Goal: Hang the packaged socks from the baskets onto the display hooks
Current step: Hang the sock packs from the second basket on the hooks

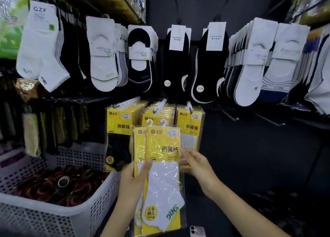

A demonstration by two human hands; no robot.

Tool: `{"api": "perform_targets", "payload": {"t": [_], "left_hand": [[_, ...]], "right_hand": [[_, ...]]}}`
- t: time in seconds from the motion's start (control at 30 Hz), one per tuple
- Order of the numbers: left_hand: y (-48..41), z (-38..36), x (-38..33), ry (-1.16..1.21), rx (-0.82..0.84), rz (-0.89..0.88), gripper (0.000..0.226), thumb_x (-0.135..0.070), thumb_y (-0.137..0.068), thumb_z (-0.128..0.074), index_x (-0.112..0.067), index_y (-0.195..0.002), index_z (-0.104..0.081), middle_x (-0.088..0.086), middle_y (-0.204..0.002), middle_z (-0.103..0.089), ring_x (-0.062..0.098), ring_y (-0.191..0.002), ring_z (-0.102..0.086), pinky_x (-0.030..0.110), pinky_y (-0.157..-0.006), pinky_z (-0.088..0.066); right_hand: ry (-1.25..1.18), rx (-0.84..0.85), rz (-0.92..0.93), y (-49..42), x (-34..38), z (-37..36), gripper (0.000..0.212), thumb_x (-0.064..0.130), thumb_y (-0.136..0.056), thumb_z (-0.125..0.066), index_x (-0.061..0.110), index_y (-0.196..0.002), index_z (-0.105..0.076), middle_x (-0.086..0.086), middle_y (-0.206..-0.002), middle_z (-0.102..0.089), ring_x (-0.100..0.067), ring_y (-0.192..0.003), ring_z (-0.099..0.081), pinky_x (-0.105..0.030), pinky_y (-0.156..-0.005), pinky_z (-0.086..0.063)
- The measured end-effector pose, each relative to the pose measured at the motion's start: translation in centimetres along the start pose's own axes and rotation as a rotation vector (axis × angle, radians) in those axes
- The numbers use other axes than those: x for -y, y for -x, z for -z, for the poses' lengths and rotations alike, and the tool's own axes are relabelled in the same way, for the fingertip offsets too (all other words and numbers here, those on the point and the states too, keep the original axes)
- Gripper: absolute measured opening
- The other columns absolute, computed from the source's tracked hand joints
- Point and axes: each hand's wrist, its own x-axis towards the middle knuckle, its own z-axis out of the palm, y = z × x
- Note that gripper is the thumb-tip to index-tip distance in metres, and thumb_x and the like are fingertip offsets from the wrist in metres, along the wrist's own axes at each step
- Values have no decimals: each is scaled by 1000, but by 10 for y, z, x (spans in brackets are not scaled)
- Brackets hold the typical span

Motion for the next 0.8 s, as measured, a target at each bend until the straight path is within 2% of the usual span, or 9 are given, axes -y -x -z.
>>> {"api": "perform_targets", "payload": {"t": [0.1,0.17,0.27,0.37,0.5,0.57,0.67,0.73,0.8], "left_hand": [[7,-8,-2,33,36,26,17,-35,-78,-67,-21,-68,-65,-7,-63,-71,3,-59,-67,11,-47,-46],[8,-7,-4,15,55,12,24,-45,-78,-61,-26,-65,-63,-10,-59,-67,3,-55,-64,15,-48,-45],[6,0,-4,-75,16,-20,41,-58,-78,-51,-28,-51,-42,-10,-45,-35,2,-41,-35,22,-48,-28],[3,8,-5,-128,-60,-46,49,-59,-78,-49,-18,-61,-28,-10,-48,-20,4,-41,-22,26,-49,-21],[1,16,-8,-101,-103,-35,48,-57,-78,-50,-18,-62,-28,-10,-45,-20,3,-40,-20,14,-40,-22],[0,18,-8,-80,-117,-12,45,-55,-81,-51,-22,-60,-28,-12,-40,-25,2,-36,-25,10,-41,-25],[-1,20,-6,-85,-101,-24,45,-54,-83,-50,-18,-62,-31,-11,-42,-23,2,-42,-25,14,-47,-26],[-2,21,-6,-79,-101,-39,45,-56,-80,-49,-16,-66,-33,-12,-48,-23,5,-46,-24,14,-45,-25],[-4,22,-4,-85,-108,-28,42,-56,-80,-49,-16,-72,-40,-9,-54,-28,8,-52,-28,18,-50,-27]], "right_hand": [[-5,-28,2,16,2,-2,31,24,-89,-64,-6,-97,-60,-16,-98,-72,-20,-83,-69,-35,-82,-55],[-43,-78,-1,20,3,4,26,21,-91,-63,-4,-94,-60,-20,-97,-71,-23,-83,-67,-40,-84,-54],[-116,-197,16,23,3,20,14,19,-92,-60,6,-91,-63,-10,-87,-72,-21,-79,-67,-37,-76,-55],[-187,-319,35,20,7,39,10,16,-94,-57,9,-96,-65,-5,-88,-76,-17,-77,-72,-28,-65,-58],[-129,-383,60,2,18,53,9,18,-95,-57,13,-96,-65,-4,-87,-75,-19,-80,-72,-35,-73,-58],[-58,-362,81,-11,25,52,10,20,-94,-59,14,-90,-64,0,-81,-74,-14,-73,-70,-30,-69,-56],[24,-343,98,-31,27,44,18,19,-94,-58,11,-78,-59,1,-71,-67,-10,-63,-63,-20,-56,-51],[18,-356,83,-46,22,40,16,17,-95,-57,5,-84,-58,-2,-70,-63,-11,-61,-59,-21,-55,-47],[-2,-394,58,-61,17,38,13,16,-95,-58,5,-88,-60,-3,-73,-62,-12,-63,-58,-25,-59,-48]]}}
